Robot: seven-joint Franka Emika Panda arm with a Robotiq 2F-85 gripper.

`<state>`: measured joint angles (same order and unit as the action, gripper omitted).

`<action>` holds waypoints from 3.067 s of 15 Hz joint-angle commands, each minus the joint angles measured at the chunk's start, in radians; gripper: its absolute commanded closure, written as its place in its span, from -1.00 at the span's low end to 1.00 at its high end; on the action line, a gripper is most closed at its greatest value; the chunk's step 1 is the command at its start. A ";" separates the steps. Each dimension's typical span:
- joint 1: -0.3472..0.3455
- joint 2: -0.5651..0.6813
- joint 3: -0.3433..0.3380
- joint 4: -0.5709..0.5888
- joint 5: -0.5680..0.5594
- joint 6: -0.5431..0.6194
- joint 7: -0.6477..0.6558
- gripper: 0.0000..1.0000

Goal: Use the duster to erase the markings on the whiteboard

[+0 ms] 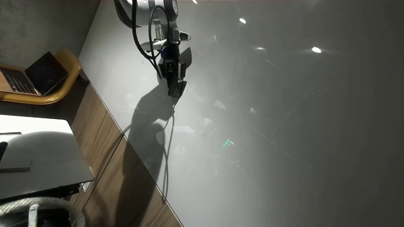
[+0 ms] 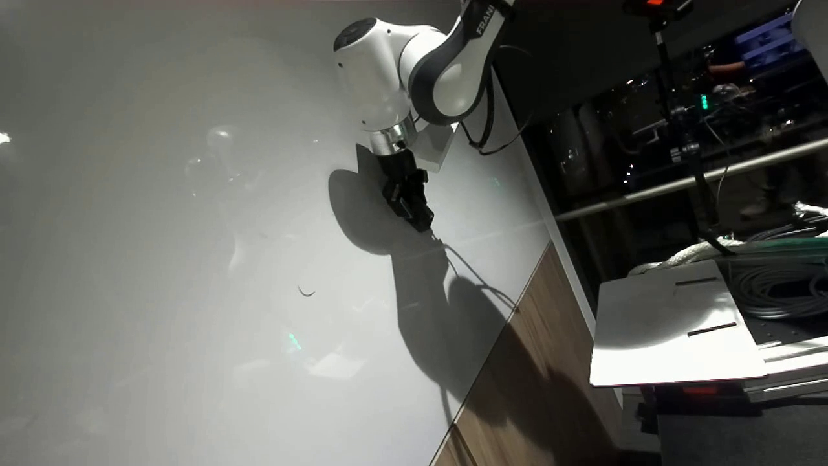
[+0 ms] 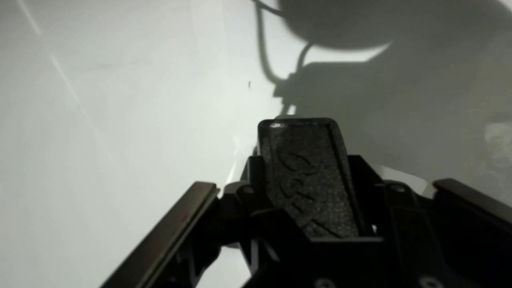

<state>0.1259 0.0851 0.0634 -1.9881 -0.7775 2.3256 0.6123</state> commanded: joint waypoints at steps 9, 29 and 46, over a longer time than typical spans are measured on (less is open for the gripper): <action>0.089 -0.002 0.107 0.158 -0.010 -0.008 -0.020 0.42; 0.351 0.442 0.112 0.666 -0.022 -0.316 -0.131 0.42; 0.137 0.117 0.046 0.205 0.063 -0.376 -0.099 0.42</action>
<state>0.3281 0.2687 0.1277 -1.6510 -0.7571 1.8911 0.5242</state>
